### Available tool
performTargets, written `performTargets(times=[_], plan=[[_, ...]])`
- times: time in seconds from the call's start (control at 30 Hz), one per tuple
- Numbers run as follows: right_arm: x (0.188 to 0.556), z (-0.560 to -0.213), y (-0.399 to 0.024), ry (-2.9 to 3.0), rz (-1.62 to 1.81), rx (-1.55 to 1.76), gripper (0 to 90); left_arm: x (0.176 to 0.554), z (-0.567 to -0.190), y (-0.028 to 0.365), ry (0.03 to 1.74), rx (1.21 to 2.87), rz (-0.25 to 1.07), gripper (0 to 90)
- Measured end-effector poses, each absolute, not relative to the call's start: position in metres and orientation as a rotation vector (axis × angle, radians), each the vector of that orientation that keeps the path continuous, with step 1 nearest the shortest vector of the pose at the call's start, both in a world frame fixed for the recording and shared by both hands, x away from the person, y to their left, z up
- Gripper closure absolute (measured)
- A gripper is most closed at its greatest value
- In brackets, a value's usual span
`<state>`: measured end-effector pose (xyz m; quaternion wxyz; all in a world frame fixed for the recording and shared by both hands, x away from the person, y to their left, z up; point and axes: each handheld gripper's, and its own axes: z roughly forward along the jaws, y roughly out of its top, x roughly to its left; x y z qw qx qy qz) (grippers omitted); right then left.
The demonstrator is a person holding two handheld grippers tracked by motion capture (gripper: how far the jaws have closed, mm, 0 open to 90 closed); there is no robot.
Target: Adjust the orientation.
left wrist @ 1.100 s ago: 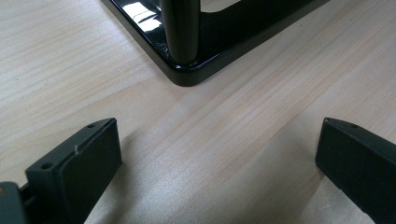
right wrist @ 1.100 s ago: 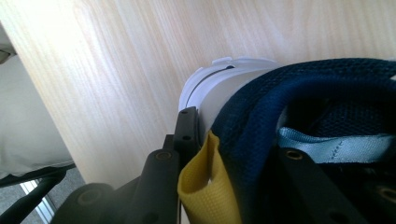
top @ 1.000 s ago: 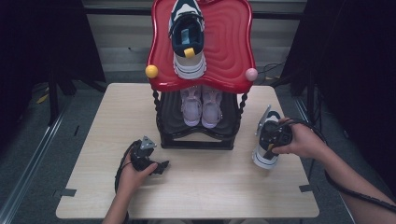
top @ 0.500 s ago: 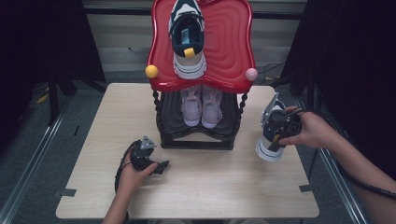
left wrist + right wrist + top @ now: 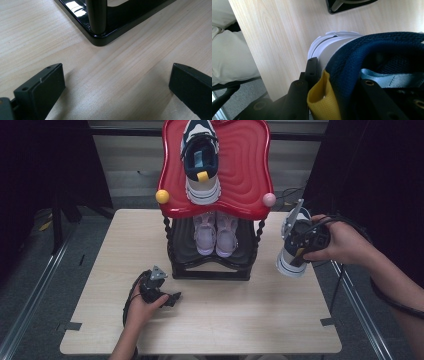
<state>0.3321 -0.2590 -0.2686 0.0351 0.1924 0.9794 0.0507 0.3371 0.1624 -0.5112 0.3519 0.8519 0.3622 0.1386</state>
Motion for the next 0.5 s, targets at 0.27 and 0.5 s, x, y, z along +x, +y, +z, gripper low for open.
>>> performTargets(times=[0.27,0.5], plan=[[0.331,-0.241,-0.255,2.971,0.146,0.546,71.0,0.337,-0.511,0.162,0.938,2.204,0.359,0.0],[0.329,-0.218,-0.249,2.945,0.117,0.525,71.0,0.337,-0.511,0.163,0.933,2.211,0.360,0.0]])
